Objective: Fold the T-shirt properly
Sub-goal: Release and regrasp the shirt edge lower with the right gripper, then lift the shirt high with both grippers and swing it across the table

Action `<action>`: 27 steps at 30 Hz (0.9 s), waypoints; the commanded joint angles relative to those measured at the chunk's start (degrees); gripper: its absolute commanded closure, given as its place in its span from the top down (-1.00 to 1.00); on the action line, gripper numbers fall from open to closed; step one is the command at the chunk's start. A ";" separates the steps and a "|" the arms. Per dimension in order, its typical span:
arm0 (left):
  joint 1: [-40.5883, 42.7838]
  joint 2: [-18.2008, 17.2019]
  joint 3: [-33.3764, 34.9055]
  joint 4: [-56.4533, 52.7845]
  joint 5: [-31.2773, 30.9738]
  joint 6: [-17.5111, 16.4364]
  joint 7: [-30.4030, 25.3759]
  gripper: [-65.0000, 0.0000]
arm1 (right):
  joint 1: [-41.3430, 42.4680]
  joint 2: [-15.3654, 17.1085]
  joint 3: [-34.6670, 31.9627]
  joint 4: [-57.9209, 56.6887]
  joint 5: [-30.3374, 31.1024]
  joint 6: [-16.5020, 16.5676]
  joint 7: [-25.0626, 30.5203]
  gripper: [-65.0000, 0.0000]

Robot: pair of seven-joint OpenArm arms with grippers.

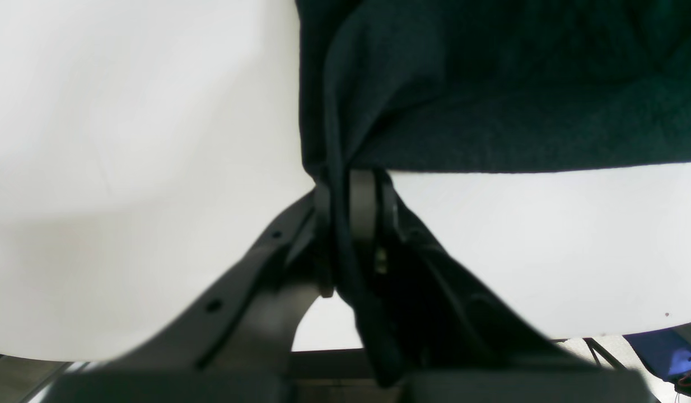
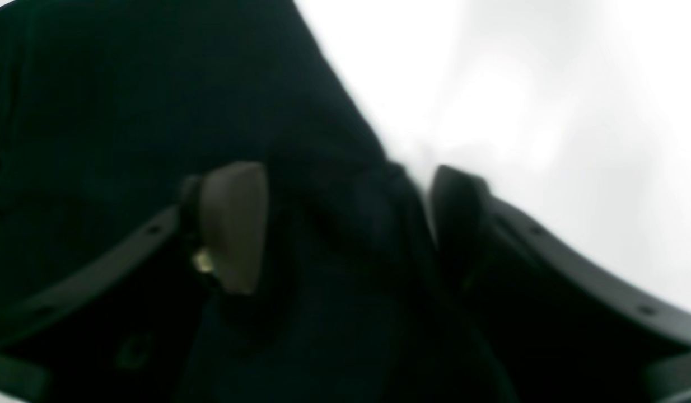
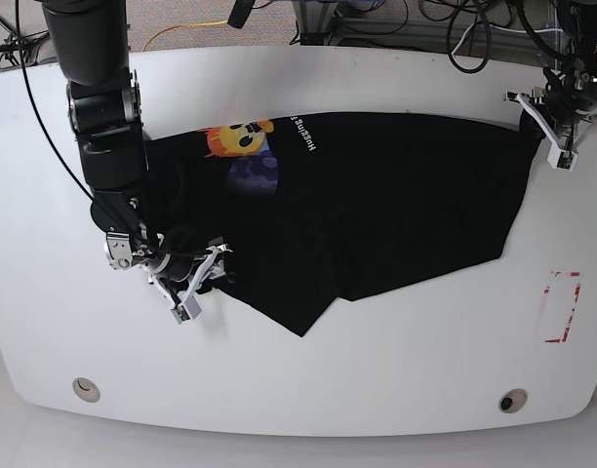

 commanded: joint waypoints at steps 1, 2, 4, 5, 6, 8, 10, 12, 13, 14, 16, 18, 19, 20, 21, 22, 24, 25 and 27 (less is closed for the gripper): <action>-0.14 -1.16 -0.44 0.94 -0.19 0.08 -0.67 -1.00 | 0.83 0.26 0.11 2.01 -0.27 0.34 -2.33 0.04; -0.23 -1.16 -0.44 0.94 -0.19 0.08 -0.67 -1.00 | 0.56 0.17 0.11 2.54 -0.27 0.34 -2.51 -0.04; -0.23 -1.16 -0.44 0.94 -0.19 0.08 -0.67 -1.00 | 0.47 0.17 0.11 2.80 -0.18 0.16 -2.68 -0.18; -0.23 -1.16 -0.44 0.94 -0.19 0.08 -0.67 -1.00 | 0.47 0.17 0.19 2.80 -0.10 0.16 -2.68 -0.23; -0.23 -1.16 -0.44 0.94 -0.19 0.08 -0.67 -1.00 | 0.47 0.17 0.19 2.71 -0.10 0.16 -2.51 -0.33; -0.23 -1.16 -0.44 0.94 -0.19 0.08 -0.67 -1.00 | 0.47 0.17 0.19 2.71 -0.18 0.16 -2.33 -0.50; -0.23 -1.16 -0.35 0.94 -0.19 0.08 -0.67 -1.00 | 0.47 0.17 0.19 2.71 -0.10 0.16 -2.33 -0.79; -0.32 -1.24 -0.35 0.94 -0.19 0.08 -0.67 -1.00 | 0.65 0.26 0.19 2.89 0.08 0.16 -2.33 -1.00; -0.58 -1.33 -0.35 1.02 -0.19 0.08 -0.67 -1.00 | 0.74 0.43 0.28 3.41 0.08 0.16 -2.51 -1.00; -0.93 -1.33 -0.35 1.11 -0.19 0.08 -0.67 -1.00 | 0.74 0.52 0.37 4.12 0.17 0.16 -2.59 -1.00; -1.81 -1.33 -0.35 2.17 -0.10 0.08 -0.59 -1.00 | 0.30 0.61 1.86 6.93 0.17 0.16 -2.86 -1.00; -2.16 -1.60 -0.35 2.96 -0.10 0.08 -0.59 -1.00 | -0.84 0.70 3.80 9.39 0.08 0.16 -4.44 -1.00; -2.25 -1.60 -0.61 4.01 -0.10 0.08 -0.59 -1.00 | -1.90 1.22 6.26 11.94 -0.18 0.16 -7.17 -1.00; -2.34 -1.68 -0.61 4.80 -0.10 0.08 -0.59 -1.00 | -2.34 1.75 8.02 14.05 -0.18 0.16 -9.01 -1.00; -2.43 -1.68 -0.70 5.60 -0.10 0.08 -0.59 -1.00 | -2.78 2.02 9.86 16.51 -0.18 0.16 -10.95 -1.00; -3.04 -1.68 -0.70 6.56 -0.10 0.08 -0.50 -1.00 | -2.95 2.19 11.36 18.97 -0.27 0.16 -12.62 -1.00; -4.62 -1.68 -0.79 8.23 -0.10 0.08 -0.32 -1.00 | -4.10 2.54 13.91 23.55 -0.27 0.16 -16.22 -1.00; -5.24 -1.68 -0.79 8.85 -0.10 0.08 -0.32 -1.00 | -4.45 2.63 14.79 25.66 -0.27 0.16 -17.45 -1.00; -6.64 -1.68 -0.79 10.17 -0.10 0.08 -0.32 -1.00 | -4.80 2.90 17.07 30.58 -0.27 0.16 -20.44 -1.00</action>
